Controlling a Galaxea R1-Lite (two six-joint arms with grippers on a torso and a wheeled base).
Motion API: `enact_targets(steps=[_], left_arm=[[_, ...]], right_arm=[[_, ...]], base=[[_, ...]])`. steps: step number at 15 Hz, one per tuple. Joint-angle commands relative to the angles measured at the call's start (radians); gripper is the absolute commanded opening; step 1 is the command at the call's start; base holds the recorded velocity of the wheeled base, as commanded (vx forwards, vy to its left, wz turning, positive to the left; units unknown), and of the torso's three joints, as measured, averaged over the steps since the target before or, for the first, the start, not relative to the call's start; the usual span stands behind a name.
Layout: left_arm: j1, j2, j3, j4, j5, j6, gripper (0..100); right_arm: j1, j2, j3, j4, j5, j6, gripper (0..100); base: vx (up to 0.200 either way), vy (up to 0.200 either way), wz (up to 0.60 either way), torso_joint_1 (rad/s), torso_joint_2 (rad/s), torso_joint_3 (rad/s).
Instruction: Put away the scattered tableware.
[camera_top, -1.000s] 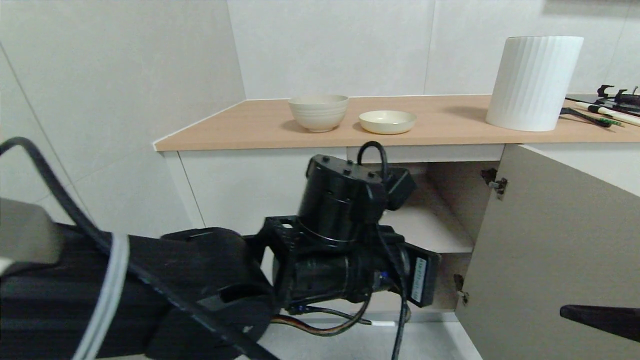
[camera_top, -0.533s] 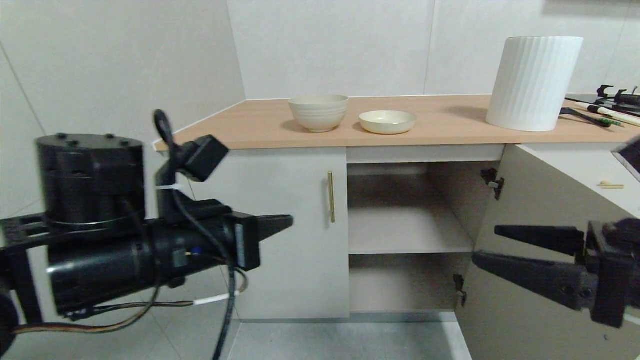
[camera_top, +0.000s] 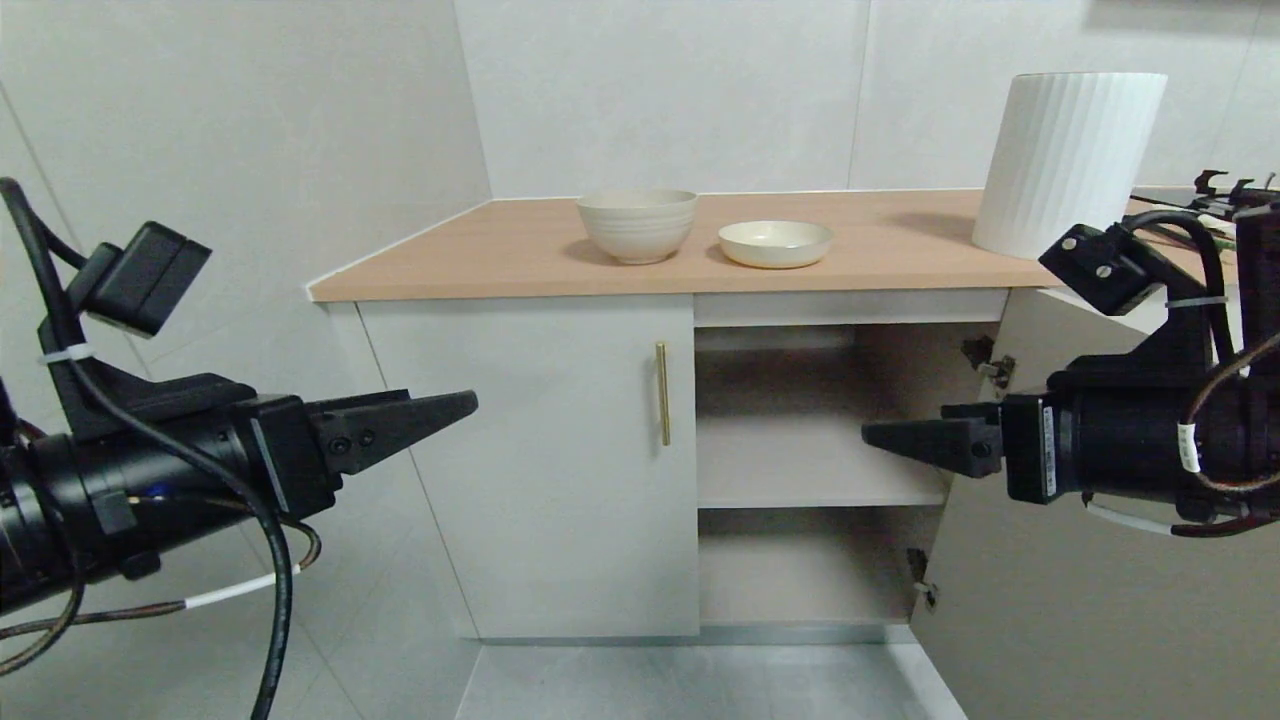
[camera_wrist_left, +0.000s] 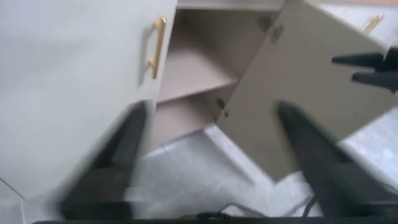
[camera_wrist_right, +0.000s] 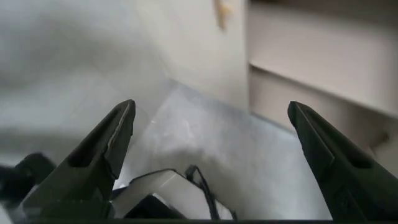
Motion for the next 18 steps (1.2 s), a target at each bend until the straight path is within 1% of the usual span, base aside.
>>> enact_targets(steps=[1, 2, 5, 8, 10, 12, 14, 18], left_arm=[[0.003, -0.005, -0.015, -0.001, 0.003, -0.009, 100], [0.003, -0.011, -0.024, -0.001, 0.003, -0.013, 100], [0.003, -0.008, -0.027, -0.001, 0.001, -0.015, 100], [0.003, -0.010, -0.029, -0.001, -0.002, -0.013, 100], [0.005, -0.008, -0.029, 0.001, -0.002, -0.013, 100], [0.005, -0.003, -0.029, 0.001, -0.004, -0.013, 100], [0.005, -0.003, -0.030, 0.001, -0.004, -0.013, 100], [0.016, -0.002, -0.035, 0.002, -0.004, -0.015, 100]], right_arm=[[0.000, 0.024, -0.068, 0.055, -0.030, 0.036, 100], [0.005, 0.027, -0.099, 0.092, -0.056, 0.075, 100], [0.005, 0.025, -0.104, 0.095, -0.079, 0.079, 100], [0.006, 0.021, -0.101, 0.098, -0.077, 0.079, 100], [0.006, 0.019, -0.099, 0.099, -0.077, 0.077, 100], [0.025, 0.007, -0.091, 0.099, -0.077, 0.077, 100], [0.026, -0.001, -0.067, 0.089, -0.068, 0.075, 100], [0.026, -0.008, -0.062, 0.089, -0.073, 0.074, 100]], base=[[0.000, 0.000, 0.00, 0.000, 0.00, 0.000], [0.000, 0.000, 0.00, 0.000, 0.00, 0.000], [0.000, 0.000, 0.00, 0.000, 0.00, 0.000], [0.000, 0.000, 0.00, 0.000, 0.00, 0.000], [0.200, 0.000, 0.00, 0.002, 0.00, 0.000], [0.200, 0.000, 0.00, 0.005, 0.00, 0.005], [0.200, 0.000, 0.00, 0.010, 0.00, 0.007], [0.200, 0.000, 0.00, 0.005, 0.00, 0.001]])
